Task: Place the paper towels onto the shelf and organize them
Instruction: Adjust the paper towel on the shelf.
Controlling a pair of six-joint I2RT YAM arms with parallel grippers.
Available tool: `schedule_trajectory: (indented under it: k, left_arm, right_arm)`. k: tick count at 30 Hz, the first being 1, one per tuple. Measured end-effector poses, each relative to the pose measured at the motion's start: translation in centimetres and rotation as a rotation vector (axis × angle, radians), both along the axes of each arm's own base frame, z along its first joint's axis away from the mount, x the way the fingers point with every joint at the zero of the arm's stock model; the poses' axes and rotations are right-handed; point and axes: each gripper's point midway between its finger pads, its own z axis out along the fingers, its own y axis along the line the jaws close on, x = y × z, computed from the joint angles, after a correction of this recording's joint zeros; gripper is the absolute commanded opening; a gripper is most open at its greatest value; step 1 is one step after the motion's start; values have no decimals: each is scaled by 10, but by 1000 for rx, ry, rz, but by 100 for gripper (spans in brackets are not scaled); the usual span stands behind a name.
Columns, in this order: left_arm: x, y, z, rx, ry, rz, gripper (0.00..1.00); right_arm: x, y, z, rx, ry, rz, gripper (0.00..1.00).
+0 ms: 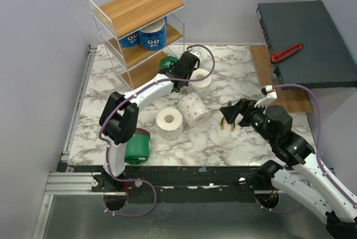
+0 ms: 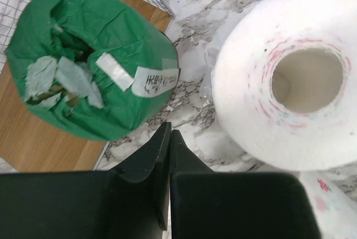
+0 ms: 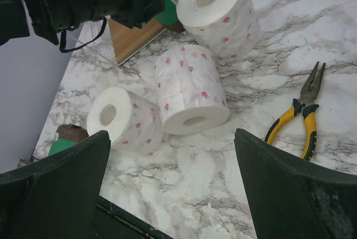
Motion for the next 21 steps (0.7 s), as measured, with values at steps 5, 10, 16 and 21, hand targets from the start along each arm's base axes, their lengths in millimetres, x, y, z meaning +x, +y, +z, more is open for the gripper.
schedule_trajectory:
  k: [5, 10, 16, 21]
  left_arm:
    - [12, -8, -29, 39, 39, -4, 0]
    - [17, -6, -48, 68, 80, 8, 0]
    - [28, 12, -54, 85, 101, 70, 0]
    - [42, 26, -51, 105, 99, 120, 0]
  right_arm:
    - [0, 0, 0, -1, 1, -2, 95]
    - [1, -1, -1, -5, 3, -8, 95]
    - [2, -1, -2, -7, 4, -12, 95]
    - [3, -1, -4, -13, 11, -15, 95]
